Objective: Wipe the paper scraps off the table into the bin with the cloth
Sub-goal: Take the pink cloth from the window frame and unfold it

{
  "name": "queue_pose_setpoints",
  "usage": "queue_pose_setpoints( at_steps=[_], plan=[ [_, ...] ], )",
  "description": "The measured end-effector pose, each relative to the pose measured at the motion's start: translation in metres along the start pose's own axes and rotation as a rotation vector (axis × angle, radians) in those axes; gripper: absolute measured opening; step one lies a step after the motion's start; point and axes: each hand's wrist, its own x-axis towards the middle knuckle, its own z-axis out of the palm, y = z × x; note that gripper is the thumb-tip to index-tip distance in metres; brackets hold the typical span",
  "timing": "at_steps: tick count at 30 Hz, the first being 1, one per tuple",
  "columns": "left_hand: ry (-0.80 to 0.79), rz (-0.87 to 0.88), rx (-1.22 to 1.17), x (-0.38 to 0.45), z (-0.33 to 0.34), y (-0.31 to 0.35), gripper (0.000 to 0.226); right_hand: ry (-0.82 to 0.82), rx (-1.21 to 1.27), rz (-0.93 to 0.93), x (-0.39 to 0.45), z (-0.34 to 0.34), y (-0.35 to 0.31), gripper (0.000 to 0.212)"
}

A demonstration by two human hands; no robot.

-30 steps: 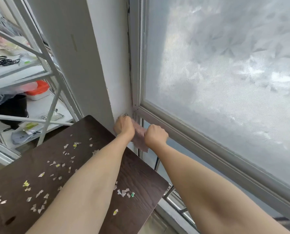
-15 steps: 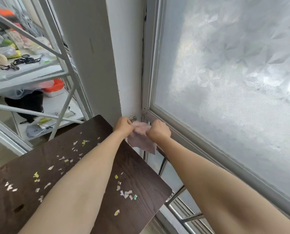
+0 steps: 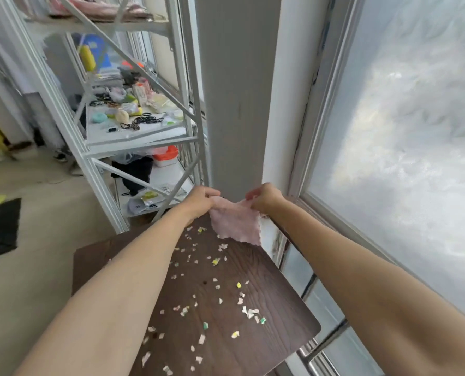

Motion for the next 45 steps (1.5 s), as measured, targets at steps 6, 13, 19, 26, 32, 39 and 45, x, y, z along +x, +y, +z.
queue_pose_setpoints(
  at_steps=[6,13,19,26,32,39,45],
  plan=[
    [0.115,-0.015,0.098,-0.028,-0.066,-0.019,0.039,-0.023,-0.015,-0.103,-0.009,0.019,-0.056,0.033],
    [0.265,0.06,0.221,-0.053,-0.118,-0.028,0.005,0.013,-0.189,-0.244,-0.022,0.045,-0.11,0.022],
    [0.145,-0.024,0.06,-0.066,-0.153,-0.04,0.014,-0.082,-0.033,-0.239,-0.021,0.051,-0.123,0.024],
    [0.069,-0.119,-0.327,-0.079,-0.157,-0.041,0.009,-0.112,0.301,-0.157,-0.024,0.068,-0.134,0.018],
    [0.164,-0.19,-0.525,-0.075,-0.153,-0.056,0.05,-0.111,0.343,-0.1,-0.016,0.087,-0.13,0.036],
    [0.033,-0.154,-0.694,-0.076,-0.149,-0.066,0.096,-0.359,0.571,0.066,-0.017,0.087,-0.128,0.049],
    [0.116,-0.149,-0.652,-0.069,-0.159,-0.084,0.07,-0.331,0.65,-0.012,-0.01,0.09,-0.129,0.038]
  ],
)
